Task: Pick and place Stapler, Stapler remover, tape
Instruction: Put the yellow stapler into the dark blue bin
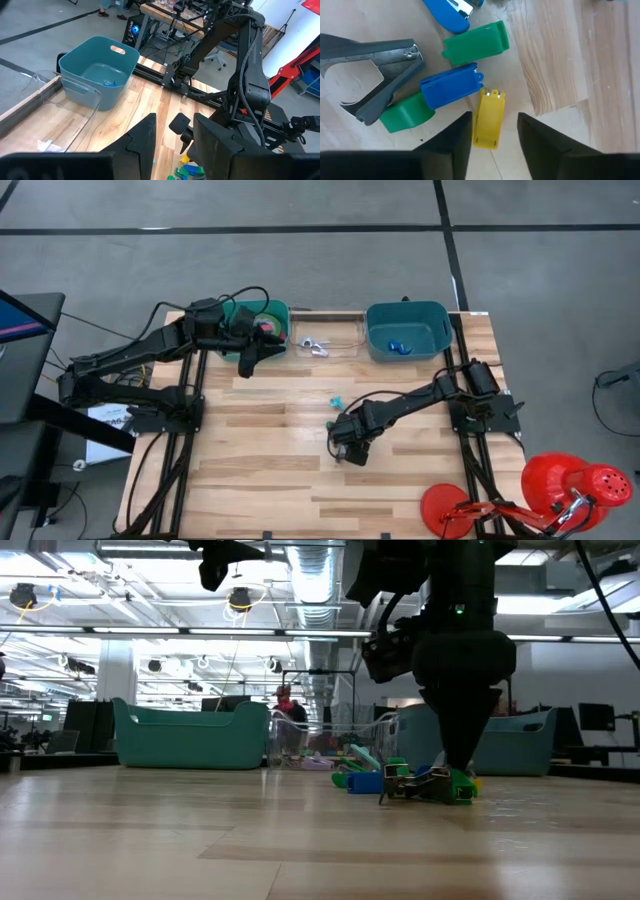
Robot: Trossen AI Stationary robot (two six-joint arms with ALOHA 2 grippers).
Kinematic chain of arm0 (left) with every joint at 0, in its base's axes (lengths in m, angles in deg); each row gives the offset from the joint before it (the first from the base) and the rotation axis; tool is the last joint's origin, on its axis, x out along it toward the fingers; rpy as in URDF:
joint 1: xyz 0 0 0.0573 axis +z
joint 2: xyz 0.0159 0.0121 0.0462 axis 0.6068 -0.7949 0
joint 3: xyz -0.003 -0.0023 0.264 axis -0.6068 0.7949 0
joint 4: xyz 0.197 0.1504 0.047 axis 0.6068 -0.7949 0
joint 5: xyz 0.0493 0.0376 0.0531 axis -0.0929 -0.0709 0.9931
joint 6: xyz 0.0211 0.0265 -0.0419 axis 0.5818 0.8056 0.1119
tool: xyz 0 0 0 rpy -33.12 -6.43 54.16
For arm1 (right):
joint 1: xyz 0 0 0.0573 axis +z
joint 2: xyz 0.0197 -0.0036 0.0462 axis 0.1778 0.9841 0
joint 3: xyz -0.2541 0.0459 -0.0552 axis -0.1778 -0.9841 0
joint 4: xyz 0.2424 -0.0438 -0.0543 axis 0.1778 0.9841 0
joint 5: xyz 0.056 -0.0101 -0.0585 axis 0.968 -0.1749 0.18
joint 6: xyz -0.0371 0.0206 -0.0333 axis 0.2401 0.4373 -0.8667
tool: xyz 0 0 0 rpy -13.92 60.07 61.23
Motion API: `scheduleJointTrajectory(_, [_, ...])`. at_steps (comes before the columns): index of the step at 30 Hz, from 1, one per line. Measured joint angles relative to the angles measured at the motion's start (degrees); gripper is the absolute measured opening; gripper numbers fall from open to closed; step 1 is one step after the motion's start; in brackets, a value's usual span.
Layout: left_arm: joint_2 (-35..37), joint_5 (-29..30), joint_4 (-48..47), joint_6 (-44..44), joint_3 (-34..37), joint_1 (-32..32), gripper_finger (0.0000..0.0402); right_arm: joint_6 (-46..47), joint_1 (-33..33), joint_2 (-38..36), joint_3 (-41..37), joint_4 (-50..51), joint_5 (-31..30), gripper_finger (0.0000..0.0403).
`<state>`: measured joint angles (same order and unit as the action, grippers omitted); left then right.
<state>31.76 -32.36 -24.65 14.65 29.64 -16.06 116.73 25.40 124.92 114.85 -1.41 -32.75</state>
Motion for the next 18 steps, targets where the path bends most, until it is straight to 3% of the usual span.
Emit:
scheduleJointTrajectory(7, [0.0,0.0,0.0,0.0,0.0,0.0,0.0121,0.0,0.0,0.0,0.0,0.0,0.0,0.0099])
scheduleJointTrajectory(18, [0.0,0.0,0.0,0.0,0.0,0.0,0.0121,0.0,-0.3,-1.4,0.0,0.8,0.4,0.0078])
